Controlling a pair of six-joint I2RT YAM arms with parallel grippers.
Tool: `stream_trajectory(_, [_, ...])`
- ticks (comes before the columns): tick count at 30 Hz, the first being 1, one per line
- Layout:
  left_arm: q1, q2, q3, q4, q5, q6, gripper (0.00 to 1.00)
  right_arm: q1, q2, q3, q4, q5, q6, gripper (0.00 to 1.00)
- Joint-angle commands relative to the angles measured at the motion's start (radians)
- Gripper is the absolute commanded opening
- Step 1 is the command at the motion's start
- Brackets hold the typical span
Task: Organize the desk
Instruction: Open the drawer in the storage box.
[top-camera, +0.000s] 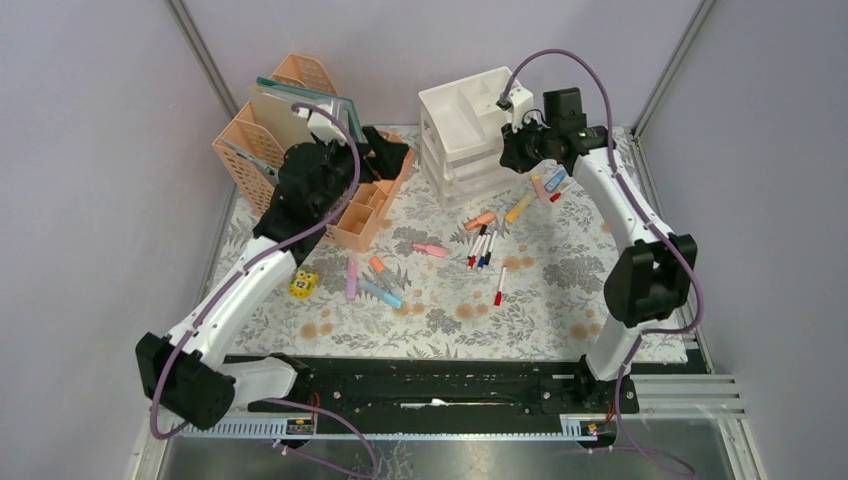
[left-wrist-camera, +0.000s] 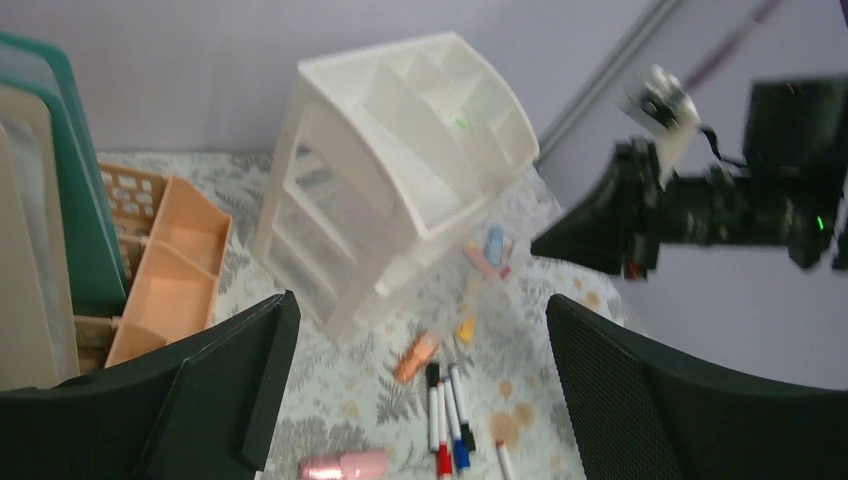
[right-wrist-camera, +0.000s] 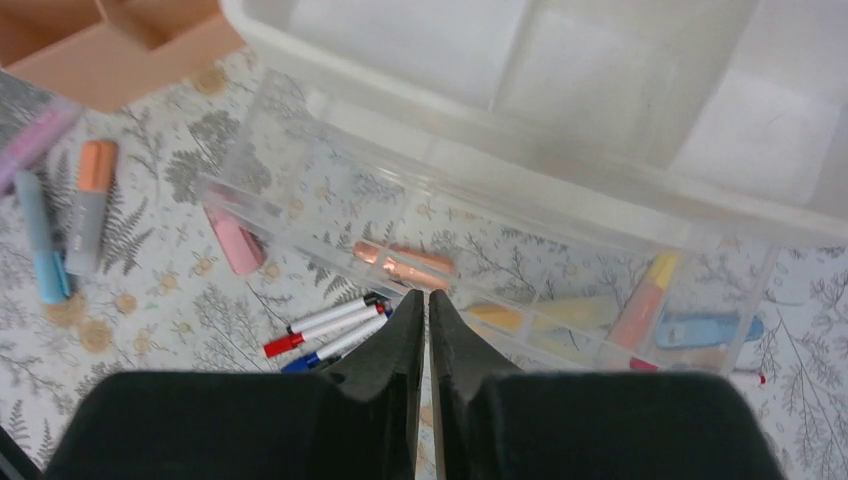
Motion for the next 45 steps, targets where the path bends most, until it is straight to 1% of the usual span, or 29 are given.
stream_trajectory(1, [-0.002,-0.096,-0.123,0.01,0.11,0.055,0.99,0.025,0.055,0.099,-0.09,0.113,-0.072,0.11])
stream_trajectory(6, [-0.001,-0.176,-0.215,-0.046,0.09,0.165,0.99,0.031,0.108,0.146,-0.093,0.136,-0.077,0.1])
stream_trajectory(10, [-0.003,-0.221,-0.261,-0.1,0.047,0.236,0.99,0.041,0.148,0.178,-0.093,0.15,-0.078,0.09])
stream_trajectory(16, [-0.003,-0.269,-0.315,-0.096,0.011,0.279,0.99,0.063,0.203,0.213,-0.103,0.162,-0.093,0.1])
stream_trajectory(20, [-0.003,-0.273,-0.314,-0.114,0.007,0.294,0.99,0.063,0.262,0.281,-0.174,0.156,-0.133,0.1])
stream_trajectory(23, [-0.003,-0.278,-0.315,-0.117,0.002,0.304,0.99,0.063,0.263,0.297,-0.239,0.131,-0.187,0.1])
stream_trajectory(25, [-0.003,-0.279,-0.315,-0.117,0.004,0.303,0.99,0.063,0.252,0.293,-0.28,0.116,-0.231,0.12])
stream_trajectory(27, [-0.002,-0.278,-0.314,-0.116,0.008,0.303,0.99,0.065,0.25,0.302,-0.331,0.109,-0.27,0.18])
stream_trajectory(30, [-0.002,-0.274,-0.312,-0.118,0.011,0.303,0.99,0.065,0.273,0.351,-0.44,0.106,-0.325,0.18])
stream_trajectory(32, [-0.003,-0.275,-0.312,-0.118,0.01,0.304,0.99,0.065,0.28,0.367,-0.483,0.11,-0.346,0.18])
stream_trajectory(36, [-0.002,-0.273,-0.313,-0.12,0.005,0.306,0.99,0.065,0.272,0.376,-0.503,0.105,-0.356,0.2])
stream_trajectory(39, [-0.002,-0.269,-0.313,-0.12,0.007,0.309,0.99,0.065,0.273,0.394,-0.498,0.099,-0.342,0.27])
stream_trajectory(41, [-0.003,-0.265,-0.313,-0.12,0.011,0.309,0.99,0.065,0.275,0.421,-0.494,0.093,-0.322,0.28])
stream_trajectory(43, [-0.002,-0.261,-0.313,-0.119,0.019,0.31,0.99,0.065,0.256,0.443,-0.488,0.064,-0.298,0.3])
stream_trajectory(45, [-0.002,-0.261,-0.315,-0.114,0.025,0.307,0.99,0.065,0.206,0.431,-0.453,0.02,-0.265,0.32])
